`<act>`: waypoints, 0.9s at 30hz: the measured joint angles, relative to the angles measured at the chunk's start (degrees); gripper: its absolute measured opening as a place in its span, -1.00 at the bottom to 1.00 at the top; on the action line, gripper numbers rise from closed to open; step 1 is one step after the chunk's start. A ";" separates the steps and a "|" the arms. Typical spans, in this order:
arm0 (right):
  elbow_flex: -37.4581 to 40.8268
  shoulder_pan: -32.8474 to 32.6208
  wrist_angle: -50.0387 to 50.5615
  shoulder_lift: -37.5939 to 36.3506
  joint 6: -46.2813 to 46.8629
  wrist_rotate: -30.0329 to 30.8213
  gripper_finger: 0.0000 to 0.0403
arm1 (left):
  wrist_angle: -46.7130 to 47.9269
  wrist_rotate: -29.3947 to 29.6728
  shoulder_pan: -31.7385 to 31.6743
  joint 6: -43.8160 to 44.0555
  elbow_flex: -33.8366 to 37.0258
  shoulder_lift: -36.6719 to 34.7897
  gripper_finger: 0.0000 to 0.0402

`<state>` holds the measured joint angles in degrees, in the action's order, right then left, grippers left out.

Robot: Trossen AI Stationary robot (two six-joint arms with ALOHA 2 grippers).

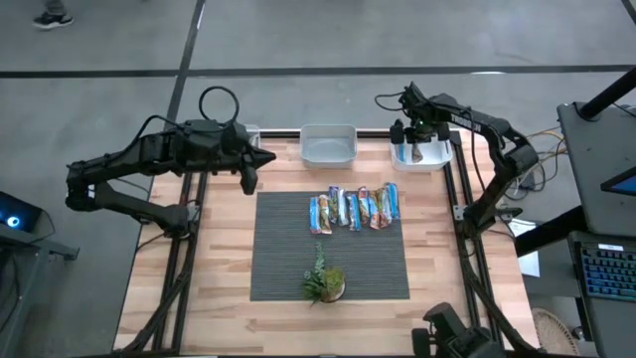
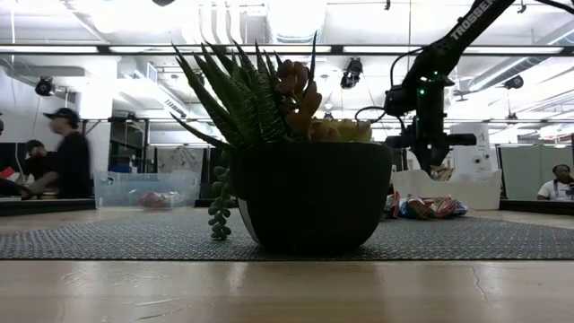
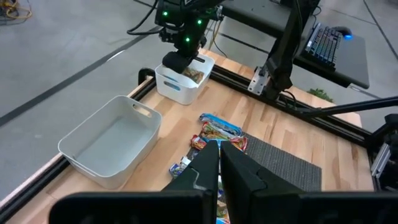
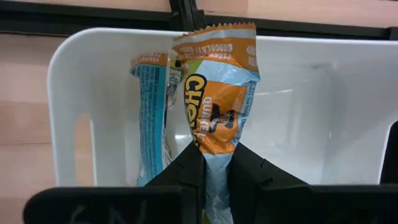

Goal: Pick and place Granola Bars by type
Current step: Put the yellow granola bar into the white bin, then put the red granola bar into the transparent bin

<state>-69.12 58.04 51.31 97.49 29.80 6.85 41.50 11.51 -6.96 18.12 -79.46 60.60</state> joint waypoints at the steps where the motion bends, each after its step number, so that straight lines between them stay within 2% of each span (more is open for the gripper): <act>1: 0.00 0.00 0.04 0.00 0.00 -0.02 -0.81 | 0.00 0.00 0.00 0.04 0.00 0.00 -1.00; 14: 0.00 0.00 -1.14 0.00 0.03 -0.48 -0.77 | 0.02 0.00 -0.04 0.14 0.00 0.02 -1.00; 23: 0.04 0.00 -1.40 0.00 0.19 -0.78 -0.35 | 0.02 0.00 -0.04 0.40 0.00 0.02 -1.00; 27: 0.04 -0.06 -1.58 -0.04 -0.20 -1.06 -0.23 | 0.04 0.00 -0.04 0.40 0.00 0.02 -1.00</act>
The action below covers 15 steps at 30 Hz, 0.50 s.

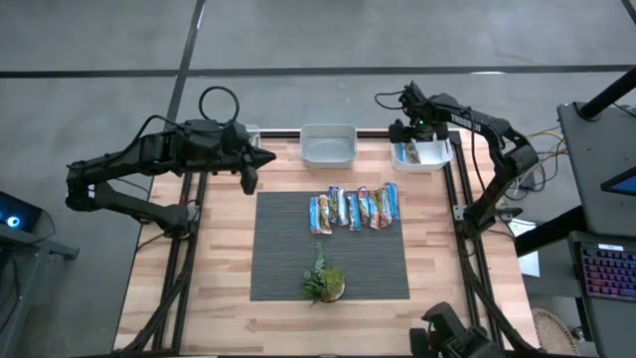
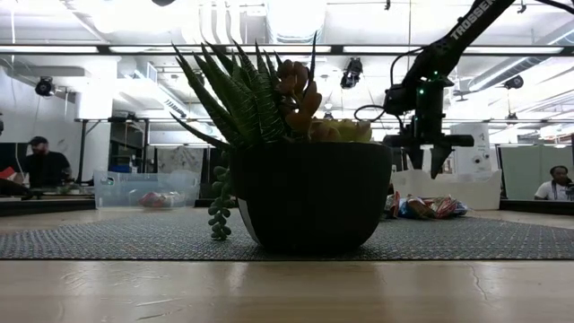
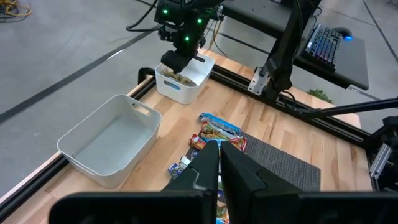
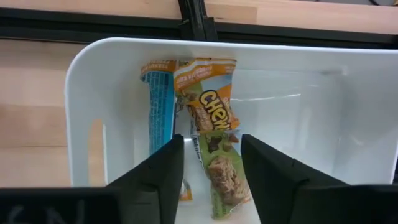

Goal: Pick and place Granola Bars by type
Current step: Put the red granola bar into the transparent bin

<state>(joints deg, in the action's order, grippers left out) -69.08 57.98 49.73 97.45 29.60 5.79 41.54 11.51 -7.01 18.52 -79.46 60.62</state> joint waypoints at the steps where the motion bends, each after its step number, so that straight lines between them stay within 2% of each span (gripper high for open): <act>1: 0.00 -0.06 -0.04 -0.13 -0.05 -0.27 -0.21 | 0.00 0.00 0.00 0.00 0.00 0.00 -1.00; 8: 0.02 -1.36 -0.76 -3.07 -2.92 -3.72 -0.20 | 0.00 0.00 0.07 -0.02 0.00 0.02 -1.00; 15: 0.02 -6.41 -1.26 -9.39 -9.48 -8.60 -0.39 | 0.00 0.00 0.07 -0.66 0.00 0.02 -1.00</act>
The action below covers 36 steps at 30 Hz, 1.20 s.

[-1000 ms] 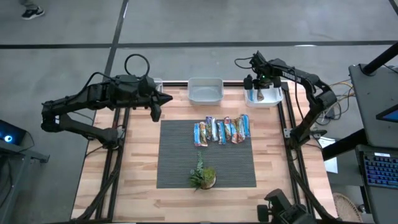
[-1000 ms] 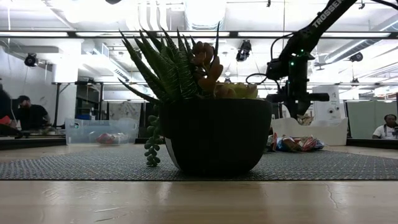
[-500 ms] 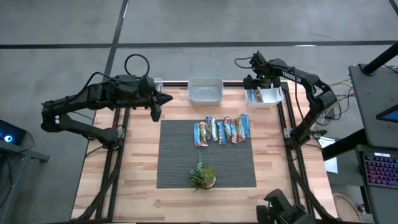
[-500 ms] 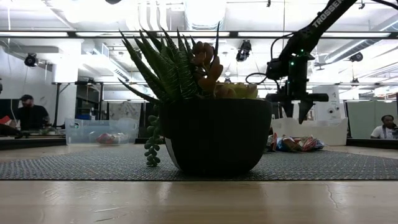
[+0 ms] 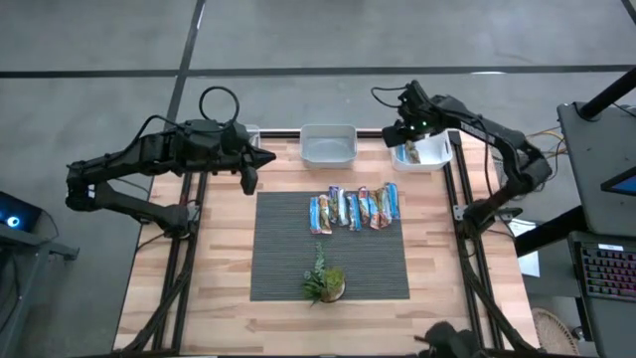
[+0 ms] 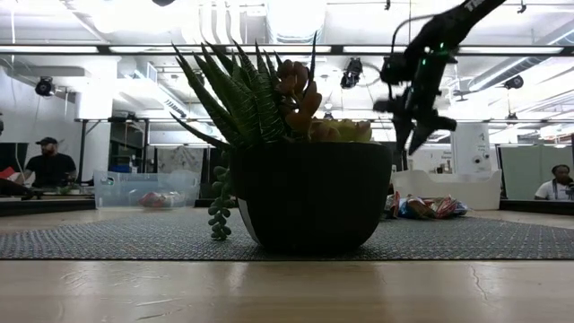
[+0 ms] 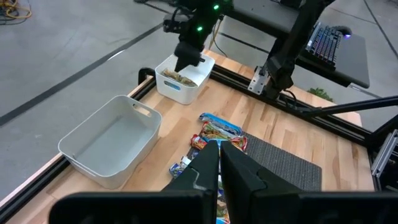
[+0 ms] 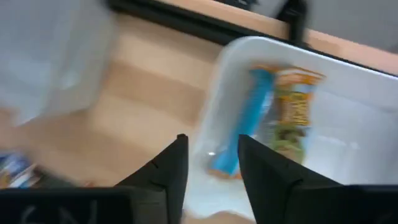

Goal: Pick and place Granola Bars by type
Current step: Put the red granola bar into the transparent bin

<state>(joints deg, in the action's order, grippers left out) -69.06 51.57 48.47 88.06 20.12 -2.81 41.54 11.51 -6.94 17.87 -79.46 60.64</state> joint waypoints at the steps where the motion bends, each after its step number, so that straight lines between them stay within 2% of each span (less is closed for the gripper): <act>1: 0.00 -0.96 0.00 -1.17 -0.75 -0.72 -0.43 | -0.02 0.00 0.00 0.00 0.00 0.00 -1.00; 7: 0.00 -7.38 -1.52 -8.62 -3.22 -6.31 -0.72 | -1.09 0.00 -0.02 -0.11 0.02 0.00 -1.00; 12: 0.00 -13.45 -2.91 -13.93 -4.16 -6.27 -0.94 | -1.78 0.00 -0.02 -0.26 0.02 0.09 -1.00; 26: 0.00 -30.72 -6.07 -19.25 2.70 -6.21 -0.96 | -4.27 -0.02 -0.02 0.04 0.11 3.42 -1.00; 36: 0.59 -38.88 -5.31 -19.49 2.88 -5.86 -0.96 | -4.33 -3.26 -0.07 0.77 0.11 6.02 -1.00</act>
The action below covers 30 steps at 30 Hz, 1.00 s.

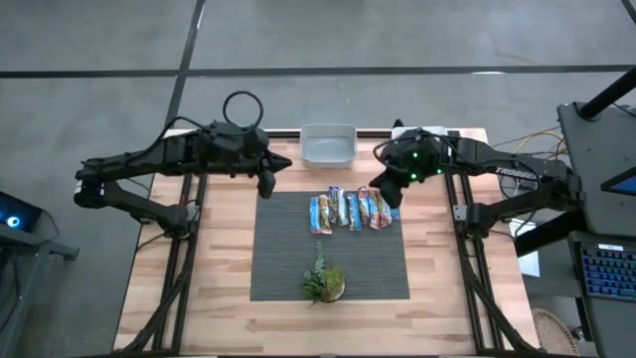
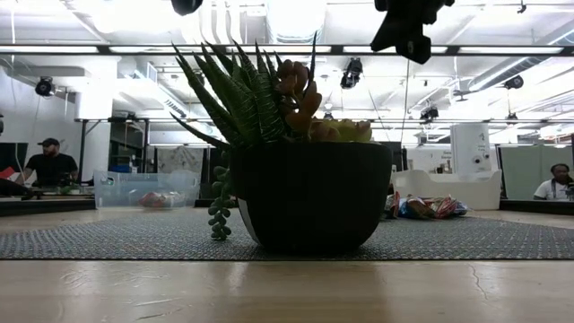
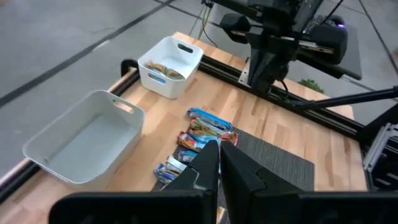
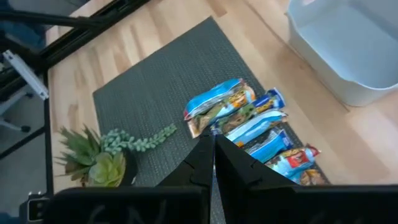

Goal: Pick and place Granola Bars by type
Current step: Put the red granola bar into the transparent bin

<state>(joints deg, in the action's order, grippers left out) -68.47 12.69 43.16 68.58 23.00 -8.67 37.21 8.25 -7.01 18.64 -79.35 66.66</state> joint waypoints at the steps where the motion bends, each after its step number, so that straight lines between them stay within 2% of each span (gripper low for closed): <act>1: 0.02 -0.55 0.02 0.00 0.15 0.42 -0.96 | 0.08 -0.09 0.00 0.52 0.00 0.22 -1.00; 5: 0.02 -2.03 0.04 -0.02 0.42 2.65 -0.96 | -0.01 -0.24 0.00 2.26 0.00 1.15 -1.00; 14: 0.02 -2.34 0.09 -0.28 0.08 2.84 -0.96 | -0.19 -0.28 0.04 2.94 0.00 2.53 -1.00; 22: 0.02 -2.32 0.09 -0.28 -0.62 4.77 -0.96 | -0.48 -0.28 0.04 10.18 -0.04 5.65 -1.00; 30: 0.02 -2.32 0.53 -0.31 -0.96 4.86 -0.96 | -10.73 -0.63 0.11 7.07 -0.04 10.50 -0.97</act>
<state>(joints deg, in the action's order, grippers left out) -68.45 10.37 43.69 68.27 22.03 -3.81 26.48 7.61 -6.90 25.71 -79.40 77.16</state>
